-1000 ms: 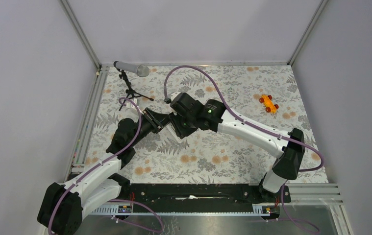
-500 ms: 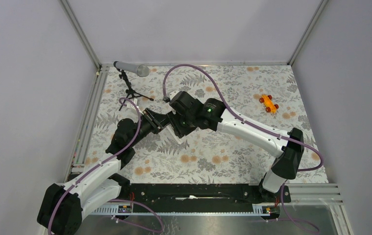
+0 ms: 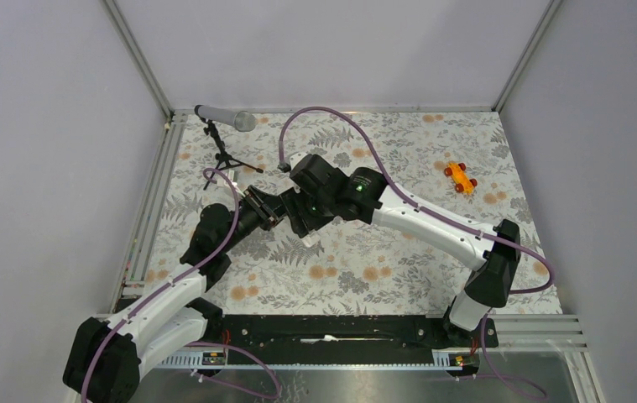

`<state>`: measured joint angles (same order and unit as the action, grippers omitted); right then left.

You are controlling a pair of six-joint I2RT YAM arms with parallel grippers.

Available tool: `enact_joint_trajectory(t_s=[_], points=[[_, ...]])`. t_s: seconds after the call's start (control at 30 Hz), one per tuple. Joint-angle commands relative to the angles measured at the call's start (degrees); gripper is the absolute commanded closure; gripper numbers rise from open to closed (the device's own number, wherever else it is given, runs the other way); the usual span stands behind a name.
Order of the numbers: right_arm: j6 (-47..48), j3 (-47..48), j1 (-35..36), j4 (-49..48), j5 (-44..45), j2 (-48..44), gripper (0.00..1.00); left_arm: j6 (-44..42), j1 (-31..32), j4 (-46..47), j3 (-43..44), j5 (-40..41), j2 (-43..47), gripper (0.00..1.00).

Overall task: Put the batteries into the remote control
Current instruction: Load the battery cover into the remote control.

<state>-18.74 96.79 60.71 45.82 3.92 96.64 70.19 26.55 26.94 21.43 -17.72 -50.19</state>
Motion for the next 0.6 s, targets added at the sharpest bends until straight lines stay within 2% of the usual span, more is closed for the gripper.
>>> enact_joint_trajectory(t_s=[0.0, 0.33, 0.57], points=[[-1.7, 2.3, -0.4, -1.4, 0.1, -1.4, 0.32, 1.7, -0.2, 2.8, 2.2, -0.5, 1.2, 1.00], [-7.0, -1.8, -4.0, -7.4, -7.0, -8.5, 0.10, 5.7, -2.2, 5.3, 0.7, -1.1, 1.2, 1.00], [-22.2, -18.1, -8.1, -20.9, -7.0, -21.9, 0.02, 9.9, -3.2, 9.4, -0.3, -1.2, 2.2, 1.00]])
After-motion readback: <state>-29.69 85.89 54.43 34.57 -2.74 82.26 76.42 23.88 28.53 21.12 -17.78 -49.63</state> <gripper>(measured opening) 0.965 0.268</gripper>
